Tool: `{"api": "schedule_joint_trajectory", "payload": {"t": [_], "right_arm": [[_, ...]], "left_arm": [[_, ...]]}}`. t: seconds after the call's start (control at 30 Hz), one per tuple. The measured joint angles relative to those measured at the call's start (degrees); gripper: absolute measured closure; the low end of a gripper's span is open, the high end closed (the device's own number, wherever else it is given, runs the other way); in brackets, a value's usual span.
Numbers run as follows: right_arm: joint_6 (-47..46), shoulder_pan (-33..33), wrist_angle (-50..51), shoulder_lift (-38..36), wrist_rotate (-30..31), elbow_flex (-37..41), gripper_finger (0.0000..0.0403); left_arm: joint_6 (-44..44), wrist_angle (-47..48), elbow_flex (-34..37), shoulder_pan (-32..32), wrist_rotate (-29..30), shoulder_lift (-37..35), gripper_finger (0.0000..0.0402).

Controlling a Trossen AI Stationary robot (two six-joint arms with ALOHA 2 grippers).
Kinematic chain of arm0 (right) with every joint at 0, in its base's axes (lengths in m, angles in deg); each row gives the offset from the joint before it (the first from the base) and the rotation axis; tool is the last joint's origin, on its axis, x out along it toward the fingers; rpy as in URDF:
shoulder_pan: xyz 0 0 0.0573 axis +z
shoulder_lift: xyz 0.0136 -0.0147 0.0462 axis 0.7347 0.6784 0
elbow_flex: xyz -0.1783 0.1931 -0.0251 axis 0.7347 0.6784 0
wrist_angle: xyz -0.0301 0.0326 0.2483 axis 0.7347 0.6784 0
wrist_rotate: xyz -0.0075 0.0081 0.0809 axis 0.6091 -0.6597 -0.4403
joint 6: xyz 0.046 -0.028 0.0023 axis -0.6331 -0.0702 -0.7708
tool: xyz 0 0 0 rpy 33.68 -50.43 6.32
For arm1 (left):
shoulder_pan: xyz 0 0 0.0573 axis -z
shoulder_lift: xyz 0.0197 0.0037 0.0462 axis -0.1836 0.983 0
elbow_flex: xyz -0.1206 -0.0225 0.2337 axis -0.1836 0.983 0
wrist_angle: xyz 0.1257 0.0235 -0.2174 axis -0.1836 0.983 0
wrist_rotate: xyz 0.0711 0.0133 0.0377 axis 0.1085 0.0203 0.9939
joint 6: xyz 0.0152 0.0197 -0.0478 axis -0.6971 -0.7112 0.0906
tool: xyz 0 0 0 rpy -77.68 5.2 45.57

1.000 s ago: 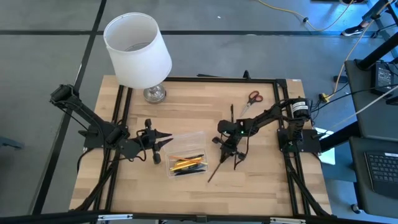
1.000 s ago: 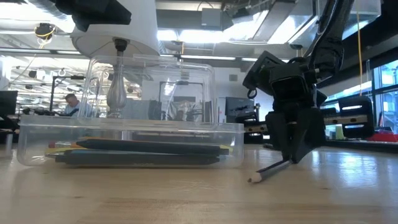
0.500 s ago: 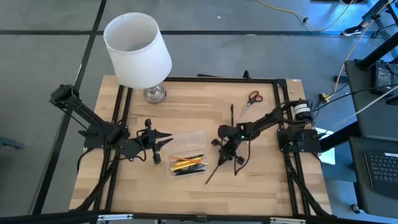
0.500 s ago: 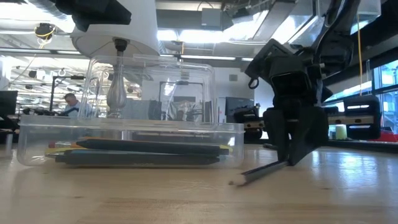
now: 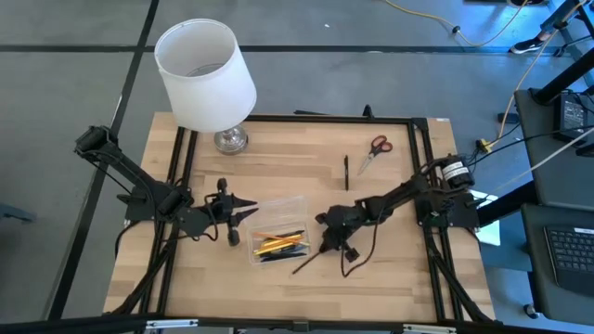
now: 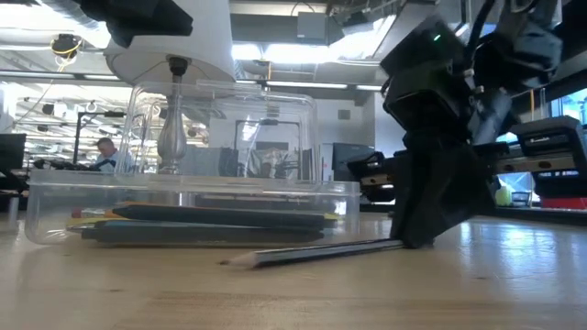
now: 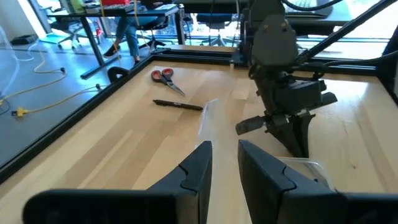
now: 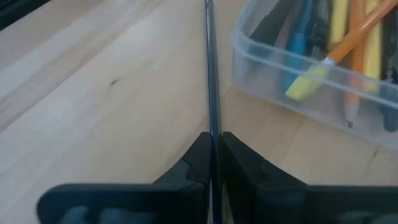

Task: Pick & place school supplies into a supply box
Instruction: Put the black pencil into the transparent supply box

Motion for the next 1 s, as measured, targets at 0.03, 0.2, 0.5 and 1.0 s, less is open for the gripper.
{"api": "schedule_joint_trajectory", "payload": {"t": [0.03,0.2,0.5,1.0], "right_arm": [[-1.29,0.87,-0.49,0.0,1.93,0.0,0.0367],[-9.16,5.76,-2.52,-0.02,11.27,0.03,0.0361],[-20.55,14.07,-4.21,-0.02,26.04,0.48,0.0359],[-27.11,19.76,-4.25,0.12,30.62,0.48,0.0358]], "left_arm": [[0.0,0.0,0.0,0.0,-0.42,0.0,0.0329],[-0.01,0.0,0.0,0.0,-2.38,-0.01,0.0329],[-0.04,0.0,0.0,0.0,-2.39,0.0,0.0329],[-0.02,0.0,0.0,0.0,-2.36,0.0,0.0329]]}}
